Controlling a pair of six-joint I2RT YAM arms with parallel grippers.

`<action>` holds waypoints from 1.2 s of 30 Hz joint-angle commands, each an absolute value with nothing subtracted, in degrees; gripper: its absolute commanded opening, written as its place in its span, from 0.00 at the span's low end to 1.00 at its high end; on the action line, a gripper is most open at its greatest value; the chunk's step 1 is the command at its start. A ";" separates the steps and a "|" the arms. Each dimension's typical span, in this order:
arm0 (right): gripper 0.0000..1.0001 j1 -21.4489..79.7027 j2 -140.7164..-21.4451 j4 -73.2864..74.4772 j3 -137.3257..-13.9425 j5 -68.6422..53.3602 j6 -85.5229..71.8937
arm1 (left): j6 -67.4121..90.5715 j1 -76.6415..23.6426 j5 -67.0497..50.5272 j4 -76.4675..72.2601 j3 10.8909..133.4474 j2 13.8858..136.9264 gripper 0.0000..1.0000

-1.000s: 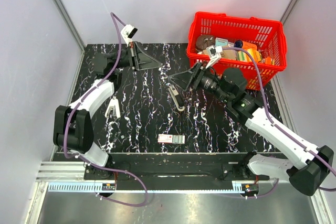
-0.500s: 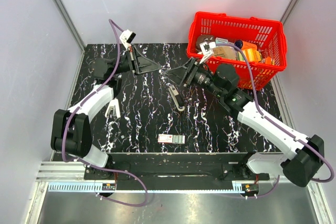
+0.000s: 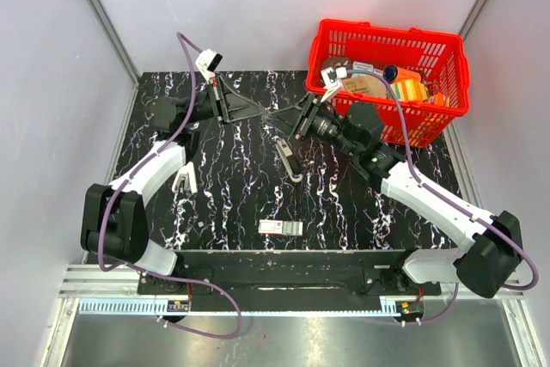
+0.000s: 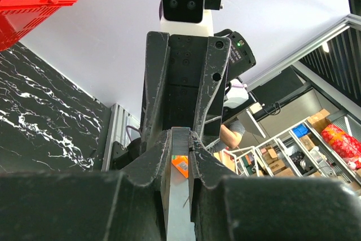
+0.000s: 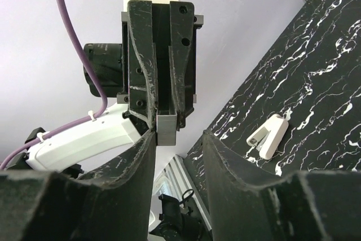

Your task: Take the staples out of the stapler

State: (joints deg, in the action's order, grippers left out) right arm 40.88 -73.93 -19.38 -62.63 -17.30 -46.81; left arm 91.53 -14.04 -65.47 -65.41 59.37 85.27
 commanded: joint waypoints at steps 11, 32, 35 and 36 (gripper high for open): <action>0.26 41.04 -73.65 -24.61 -64.78 -18.54 -48.16 | 87.81 -14.59 -63.81 -63.72 58.01 82.35 0.00; 0.07 40.96 -68.48 -15.75 -60.83 -16.09 -45.53 | 74.46 -11.61 -66.71 -46.60 60.64 82.61 0.47; 0.07 40.96 -65.23 -10.57 -57.84 -14.33 -44.56 | 70.51 -9.15 -67.59 -43.97 60.38 83.84 0.63; 0.07 41.13 -64.17 -8.02 -57.14 -13.46 -44.13 | 66.92 -8.53 -67.85 -40.20 60.90 83.93 0.66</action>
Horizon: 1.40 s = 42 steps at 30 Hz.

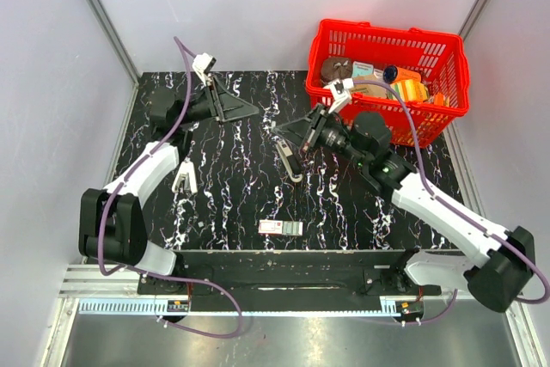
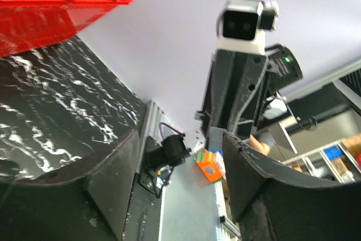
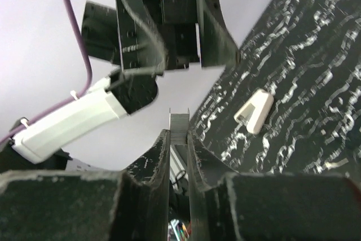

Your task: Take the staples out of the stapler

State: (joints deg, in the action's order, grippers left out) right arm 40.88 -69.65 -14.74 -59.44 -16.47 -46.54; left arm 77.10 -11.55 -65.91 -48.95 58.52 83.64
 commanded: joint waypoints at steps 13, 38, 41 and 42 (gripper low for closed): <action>0.00 46.13 -61.60 29.96 -51.07 -0.36 -51.32 | -14.22 -20.81 -27.54 26.72 65.49 80.34 0.65; 0.00 64.16 -87.79 39.20 -60.03 15.11 -62.67 | -23.73 -31.91 -10.37 23.12 49.93 78.05 0.60; 0.00 64.69 -89.91 39.20 -60.82 15.29 -63.11 | -23.73 -31.90 -10.72 23.12 48.87 76.73 0.60; 0.00 64.77 -90.43 39.11 -61.08 15.29 -63.11 | -23.73 -31.99 -10.64 23.12 48.61 76.38 0.60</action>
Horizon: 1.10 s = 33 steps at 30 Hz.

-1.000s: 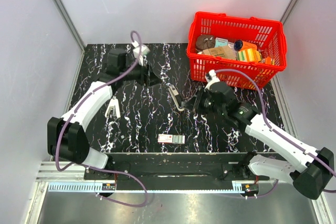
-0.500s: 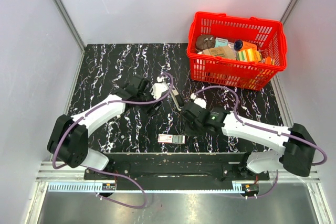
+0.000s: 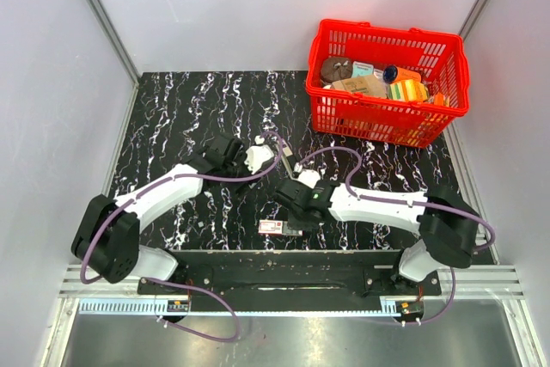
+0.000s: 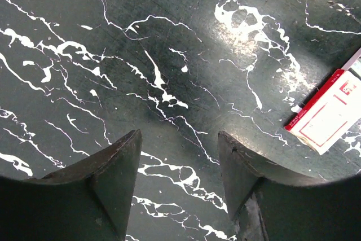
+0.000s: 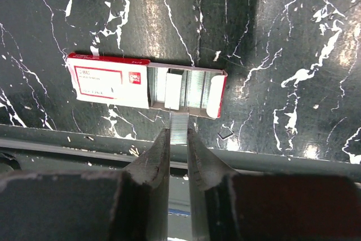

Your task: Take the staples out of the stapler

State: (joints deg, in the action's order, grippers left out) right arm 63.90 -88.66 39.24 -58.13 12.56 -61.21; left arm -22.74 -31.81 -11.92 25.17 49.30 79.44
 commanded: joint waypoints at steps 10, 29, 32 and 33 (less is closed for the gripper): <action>0.00 64.78 -92.73 39.64 -60.38 15.91 -64.25 | -23.38 -31.91 -11.69 23.55 48.69 75.67 0.60; 0.00 64.77 -93.87 39.55 -58.18 16.35 -64.60 | -22.59 -33.22 -11.86 23.99 48.96 75.23 0.59; 0.01 64.69 -93.96 39.64 -58.45 16.52 -64.25 | -22.33 -33.31 -11.95 23.99 48.87 75.15 0.59; 0.02 64.60 -94.04 39.81 -58.62 16.70 -64.07 | -22.32 -33.48 -11.87 23.99 48.87 75.32 0.59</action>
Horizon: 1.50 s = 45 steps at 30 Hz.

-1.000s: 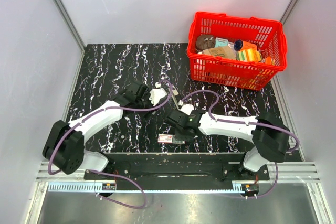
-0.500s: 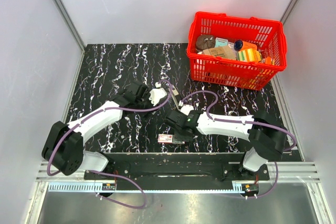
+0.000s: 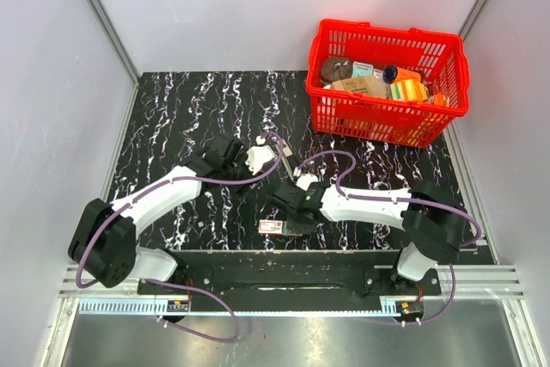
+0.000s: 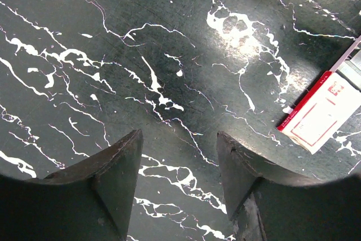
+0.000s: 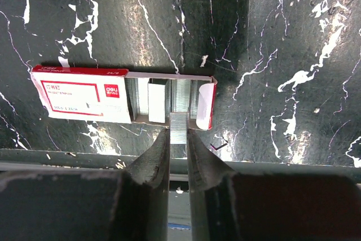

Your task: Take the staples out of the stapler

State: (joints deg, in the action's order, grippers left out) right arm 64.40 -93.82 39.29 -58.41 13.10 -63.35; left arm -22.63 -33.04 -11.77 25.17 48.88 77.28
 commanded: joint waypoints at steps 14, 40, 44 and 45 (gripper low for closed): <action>0.03 64.07 -95.45 40.17 -59.15 16.61 -62.93 | -22.15 -33.49 -12.74 25.05 49.83 74.18 0.59; 0.14 63.28 -96.77 39.82 -59.94 16.61 -61.35 | -20.66 -34.72 -14.41 26.37 50.89 72.69 0.60; 0.14 63.11 -96.94 39.64 -60.03 16.44 -61.08 | -20.39 -35.68 -13.54 26.63 50.80 72.51 0.61; 0.14 63.11 -96.86 39.55 -60.12 16.52 -61.00 | -20.39 -35.94 -13.10 26.72 50.80 72.51 0.61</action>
